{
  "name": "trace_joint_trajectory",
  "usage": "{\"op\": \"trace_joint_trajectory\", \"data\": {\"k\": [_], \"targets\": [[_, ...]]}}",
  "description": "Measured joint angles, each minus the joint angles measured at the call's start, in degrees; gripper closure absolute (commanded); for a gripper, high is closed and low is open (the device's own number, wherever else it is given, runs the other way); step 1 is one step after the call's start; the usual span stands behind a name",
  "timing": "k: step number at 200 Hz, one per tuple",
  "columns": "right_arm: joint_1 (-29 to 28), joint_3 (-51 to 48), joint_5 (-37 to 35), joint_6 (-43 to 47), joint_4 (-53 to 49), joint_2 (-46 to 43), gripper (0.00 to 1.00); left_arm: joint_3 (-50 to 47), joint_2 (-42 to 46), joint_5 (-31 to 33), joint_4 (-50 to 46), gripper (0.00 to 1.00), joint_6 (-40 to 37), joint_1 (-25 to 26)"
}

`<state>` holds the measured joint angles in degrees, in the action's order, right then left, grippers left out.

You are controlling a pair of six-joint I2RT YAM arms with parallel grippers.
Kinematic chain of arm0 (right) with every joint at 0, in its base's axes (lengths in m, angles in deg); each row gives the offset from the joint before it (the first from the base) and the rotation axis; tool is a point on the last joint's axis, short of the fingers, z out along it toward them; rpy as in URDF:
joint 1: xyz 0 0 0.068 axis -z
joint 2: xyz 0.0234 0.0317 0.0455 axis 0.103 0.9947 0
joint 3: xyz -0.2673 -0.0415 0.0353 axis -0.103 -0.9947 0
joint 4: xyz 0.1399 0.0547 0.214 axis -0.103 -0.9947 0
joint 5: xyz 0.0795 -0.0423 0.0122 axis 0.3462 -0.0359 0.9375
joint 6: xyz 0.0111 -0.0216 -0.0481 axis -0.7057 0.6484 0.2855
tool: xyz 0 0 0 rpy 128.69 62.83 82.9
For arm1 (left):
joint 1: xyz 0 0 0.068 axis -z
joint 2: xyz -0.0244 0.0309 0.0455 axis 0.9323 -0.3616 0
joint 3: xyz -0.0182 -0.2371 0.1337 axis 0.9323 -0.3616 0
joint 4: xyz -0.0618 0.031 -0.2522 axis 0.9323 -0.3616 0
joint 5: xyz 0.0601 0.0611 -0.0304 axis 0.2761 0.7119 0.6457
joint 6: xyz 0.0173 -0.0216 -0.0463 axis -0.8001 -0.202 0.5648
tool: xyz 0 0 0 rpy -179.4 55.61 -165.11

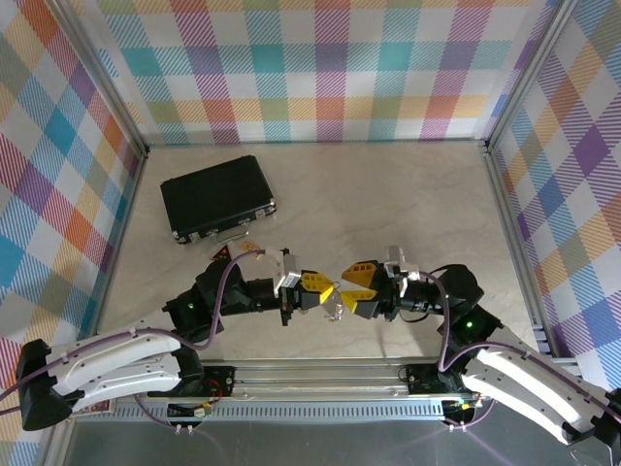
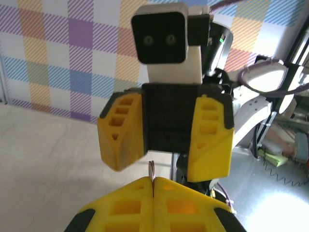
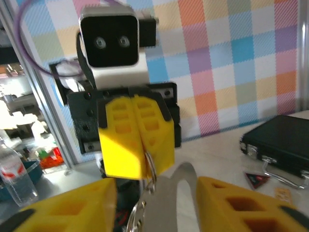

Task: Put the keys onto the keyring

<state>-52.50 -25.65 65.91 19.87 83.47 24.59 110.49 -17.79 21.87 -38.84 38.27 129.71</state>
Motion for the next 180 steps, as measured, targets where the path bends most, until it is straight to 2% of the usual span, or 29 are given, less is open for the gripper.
{"op": "trace_joint_trajectory", "data": {"k": [32,70,109,180], "targets": [[0.0,8.1,-0.1,5.9,-15.0,-1.7,0.39,7.4,0.3,0.2,-13.5,1.0,-7.0,0.0],[-0.2,14.4,-0.2,11.8,-26.7,0.0,0.47,14.0,-2.9,0.6,-26.3,1.0,-13.4,0.0],[-0.7,14.8,-0.2,14.6,-31.6,3.4,0.53,14.6,-4.6,1.1,-33.0,1.0,-15.7,0.3],[-5.1,14.8,-2.1,17.8,-33.4,7.0,0.58,15.9,-5.8,2.1,-36.9,1.0,-16.7,1.8]]}}
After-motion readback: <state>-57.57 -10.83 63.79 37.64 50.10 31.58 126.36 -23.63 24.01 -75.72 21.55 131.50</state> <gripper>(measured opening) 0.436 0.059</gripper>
